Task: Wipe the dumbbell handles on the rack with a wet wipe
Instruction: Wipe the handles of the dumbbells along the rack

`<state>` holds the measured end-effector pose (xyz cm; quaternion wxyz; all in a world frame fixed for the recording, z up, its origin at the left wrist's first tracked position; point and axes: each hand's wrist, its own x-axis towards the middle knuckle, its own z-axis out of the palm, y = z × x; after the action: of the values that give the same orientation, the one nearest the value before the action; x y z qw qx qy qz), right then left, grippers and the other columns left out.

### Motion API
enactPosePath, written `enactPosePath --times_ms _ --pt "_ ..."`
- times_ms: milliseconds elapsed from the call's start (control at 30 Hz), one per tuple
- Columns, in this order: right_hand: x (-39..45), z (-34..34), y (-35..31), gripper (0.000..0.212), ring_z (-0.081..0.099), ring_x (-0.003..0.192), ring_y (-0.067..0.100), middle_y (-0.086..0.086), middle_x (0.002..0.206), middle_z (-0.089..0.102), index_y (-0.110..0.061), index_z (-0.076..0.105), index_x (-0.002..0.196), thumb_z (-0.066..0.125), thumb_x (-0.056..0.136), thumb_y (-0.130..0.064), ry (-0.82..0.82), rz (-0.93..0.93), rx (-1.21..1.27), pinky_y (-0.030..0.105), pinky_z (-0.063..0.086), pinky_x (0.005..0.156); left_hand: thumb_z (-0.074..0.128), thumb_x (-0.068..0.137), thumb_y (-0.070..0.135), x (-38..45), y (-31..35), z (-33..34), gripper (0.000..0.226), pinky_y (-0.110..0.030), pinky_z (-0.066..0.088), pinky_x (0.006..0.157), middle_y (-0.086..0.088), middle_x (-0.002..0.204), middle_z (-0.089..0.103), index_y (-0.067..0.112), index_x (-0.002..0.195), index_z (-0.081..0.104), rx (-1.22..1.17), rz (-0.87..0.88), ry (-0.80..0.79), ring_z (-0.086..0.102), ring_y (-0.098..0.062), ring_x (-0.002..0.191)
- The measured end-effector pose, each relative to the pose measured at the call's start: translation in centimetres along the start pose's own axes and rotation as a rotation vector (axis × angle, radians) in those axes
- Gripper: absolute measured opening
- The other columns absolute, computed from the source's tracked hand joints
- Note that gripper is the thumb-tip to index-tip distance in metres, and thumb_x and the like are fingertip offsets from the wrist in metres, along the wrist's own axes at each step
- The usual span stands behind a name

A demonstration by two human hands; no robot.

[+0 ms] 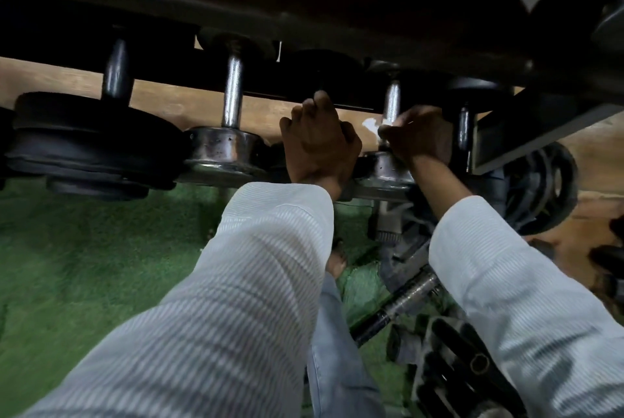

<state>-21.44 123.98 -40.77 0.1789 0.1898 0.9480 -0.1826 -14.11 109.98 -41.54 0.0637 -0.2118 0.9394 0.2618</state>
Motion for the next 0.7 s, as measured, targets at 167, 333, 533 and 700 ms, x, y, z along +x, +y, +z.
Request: enactPosePath --times_ms 167,333,533,700 --pt "-2.4 0.7 -1.5 0.010 0.072 0.089 0.023 0.000 0.089 0.076 -0.019 0.070 0.075 0.079 0.072 -0.022 0.028 -0.153 -0.048 0.034 0.058 0.078 0.022 0.076 0.036 -0.3 -1.3 -1.1 0.074 -0.049 0.040 0.088 -0.020 0.124 0.057 0.001 0.134 0.052 -0.039 0.028 0.043 0.054 -0.041 0.110" --pt "-3.4 2.3 -4.4 0.012 0.069 0.077 0.023 0.014 0.083 0.076 -0.011 0.080 0.079 0.089 0.071 -0.012 -0.377 -0.533 0.222 0.029 0.051 0.069 0.039 0.090 0.050 1.2 -5.6 -4.5 0.063 -0.051 0.038 0.101 -0.016 0.119 0.061 0.007 0.135 0.048 0.370 0.232 -0.044 0.055 -0.038 0.114" --pt "-2.8 2.6 -6.0 0.008 0.063 0.066 0.002 -0.017 0.062 0.066 -0.022 0.083 0.080 0.089 0.074 -0.020 -0.413 -0.300 0.099 0.009 0.042 0.051 0.037 0.084 0.043 2.8 -12.6 -8.0 0.059 -0.048 0.044 0.091 -0.019 0.116 0.058 0.005 0.127 0.051 0.444 0.167 -0.113 0.056 -0.039 0.106" --pt "-1.9 3.3 -6.1 0.011 0.068 0.071 0.012 -0.001 0.075 0.071 -0.007 0.070 0.083 0.076 0.075 -0.001 -0.387 -0.103 0.132 0.016 0.052 0.054 0.034 0.087 0.039 2.1 -14.5 -5.7 0.069 -0.051 0.041 0.096 -0.027 0.132 0.055 -0.004 0.138 0.049 0.194 0.064 -0.020 0.053 -0.045 0.118"
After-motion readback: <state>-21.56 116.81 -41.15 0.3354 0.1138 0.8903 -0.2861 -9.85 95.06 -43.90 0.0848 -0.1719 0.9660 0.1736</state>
